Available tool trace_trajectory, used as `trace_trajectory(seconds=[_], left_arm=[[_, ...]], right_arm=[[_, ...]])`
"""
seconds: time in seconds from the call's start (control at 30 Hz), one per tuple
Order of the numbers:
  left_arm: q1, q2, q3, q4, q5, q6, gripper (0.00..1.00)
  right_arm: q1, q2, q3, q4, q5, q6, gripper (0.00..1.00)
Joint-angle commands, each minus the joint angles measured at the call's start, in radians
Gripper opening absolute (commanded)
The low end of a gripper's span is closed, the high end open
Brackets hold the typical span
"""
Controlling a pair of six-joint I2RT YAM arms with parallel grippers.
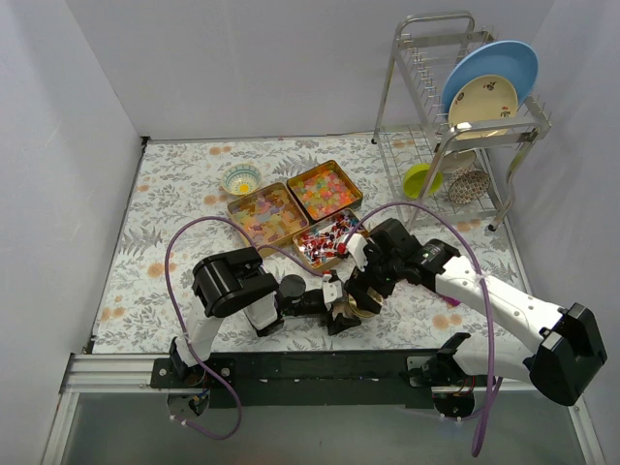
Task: Pack the candies
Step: Screw the bottle lid onto the packing bottle.
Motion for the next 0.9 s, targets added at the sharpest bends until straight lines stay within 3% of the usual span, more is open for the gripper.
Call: trace_trajectory(seconds=[0.0,0.17,0.27,0.43,0.5,0.6,0.63,0.73,0.87], left_arm=[[0.02,0.202,-0.136,0.342,-0.099,-0.033,0.65],[0.021,0.201,-0.131,0.313,-0.102,-0.03,0.65],[0.021,0.19,-0.137,0.299,-0.091,-0.03,0.65],[0.033,0.172,-0.13,0.25,-0.085,-0.038,0.65],[0.041,0.173,-0.122,0.225,-0.086,-0.051,0.63],[0.044,0.179,-0.122,0.233,-0.071,-0.055,0.51],[0.046,0.179,-0.121,0.235,-0.063,-0.056,0.42],[0.047,0.19,-0.116,0.238,-0.045,-0.065,0.31],[0.049,0.193,-0.104,0.208,-0.023,-0.064,0.02]], right_arm=[[-0.018,-0.054,0.061,-0.002,-0.013,-0.022,0.98],[-0.044,-0.086,0.107,0.009,0.007,-0.03,0.97],[-0.071,-0.064,0.132,-0.049,-0.056,-0.227,0.97],[-0.128,-0.033,0.084,-0.063,-0.149,-0.713,0.98],[-0.133,0.01,0.124,-0.112,-0.224,-0.791,0.98],[-0.133,0.102,0.207,-0.221,-0.319,-0.855,0.98],[-0.134,0.13,0.215,-0.229,-0.333,-0.86,0.97],[-0.133,0.133,0.21,-0.211,-0.36,-0.866,0.97],[-0.13,0.125,0.166,-0.153,-0.376,-0.842,0.96]])
